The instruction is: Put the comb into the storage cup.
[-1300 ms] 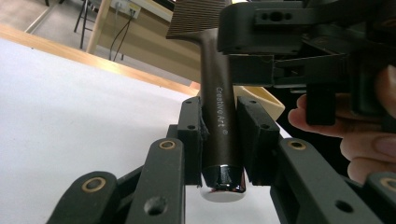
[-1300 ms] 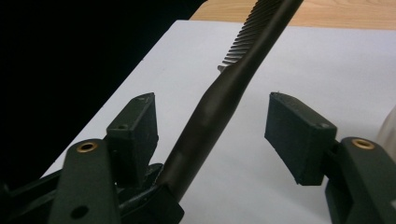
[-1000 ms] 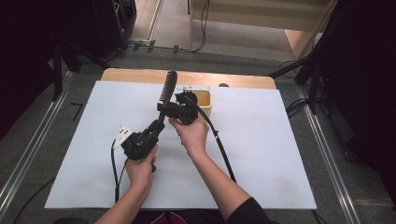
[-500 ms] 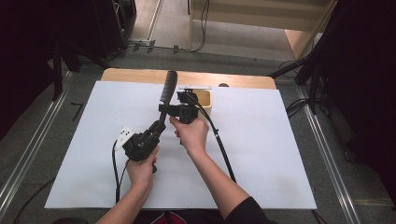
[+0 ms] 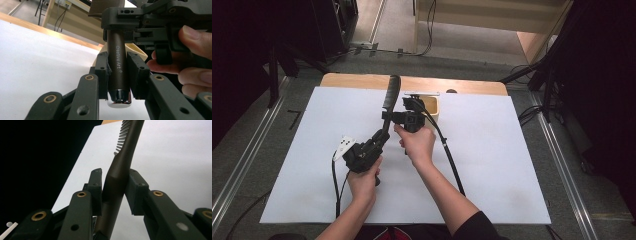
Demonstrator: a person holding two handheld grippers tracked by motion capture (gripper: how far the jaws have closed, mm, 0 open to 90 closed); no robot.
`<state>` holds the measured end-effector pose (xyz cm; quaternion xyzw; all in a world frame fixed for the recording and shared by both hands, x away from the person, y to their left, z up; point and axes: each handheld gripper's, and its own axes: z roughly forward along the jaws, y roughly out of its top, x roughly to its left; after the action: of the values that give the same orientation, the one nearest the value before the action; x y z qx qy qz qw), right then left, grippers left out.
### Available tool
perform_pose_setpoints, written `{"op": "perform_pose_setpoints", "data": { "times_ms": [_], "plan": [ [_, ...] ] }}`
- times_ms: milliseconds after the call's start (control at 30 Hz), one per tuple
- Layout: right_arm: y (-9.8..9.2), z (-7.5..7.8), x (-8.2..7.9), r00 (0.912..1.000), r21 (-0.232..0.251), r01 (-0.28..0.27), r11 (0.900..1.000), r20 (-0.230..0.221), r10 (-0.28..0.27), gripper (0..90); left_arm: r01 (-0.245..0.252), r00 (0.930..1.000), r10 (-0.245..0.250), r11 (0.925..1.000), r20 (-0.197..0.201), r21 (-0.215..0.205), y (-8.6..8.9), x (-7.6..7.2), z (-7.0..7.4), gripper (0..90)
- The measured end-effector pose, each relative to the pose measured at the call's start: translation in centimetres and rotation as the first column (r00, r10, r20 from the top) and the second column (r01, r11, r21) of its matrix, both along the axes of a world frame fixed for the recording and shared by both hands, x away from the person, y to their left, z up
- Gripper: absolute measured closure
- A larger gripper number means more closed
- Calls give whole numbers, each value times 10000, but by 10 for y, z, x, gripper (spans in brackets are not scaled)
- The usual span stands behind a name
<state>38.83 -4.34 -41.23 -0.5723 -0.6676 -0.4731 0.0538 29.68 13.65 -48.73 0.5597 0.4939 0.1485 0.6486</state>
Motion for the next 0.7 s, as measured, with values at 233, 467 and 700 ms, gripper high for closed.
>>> {"op": "perform_pose_setpoints", "data": {
  "times_ms": [233, 467, 700],
  "plan": [
    [-1, 2, -1, 10000, 135, -45, 9999, -59, 45, 681, 72, 10000, -72, 10000, -32, -25, 0, 0, 1, 728],
    [0, 5, -1, 9999, 181, -148, 9997, -60, 149, 698, 219, 9998, -219, 9997, -36, 128, -1, 0, 3, 695],
    [2, 4, -1, 9997, -21, -227, 9997, 5, 227, 700, 582, 9963, -592, 9981, -617, -187, -1, 4, 3, 551]
  ]
}}
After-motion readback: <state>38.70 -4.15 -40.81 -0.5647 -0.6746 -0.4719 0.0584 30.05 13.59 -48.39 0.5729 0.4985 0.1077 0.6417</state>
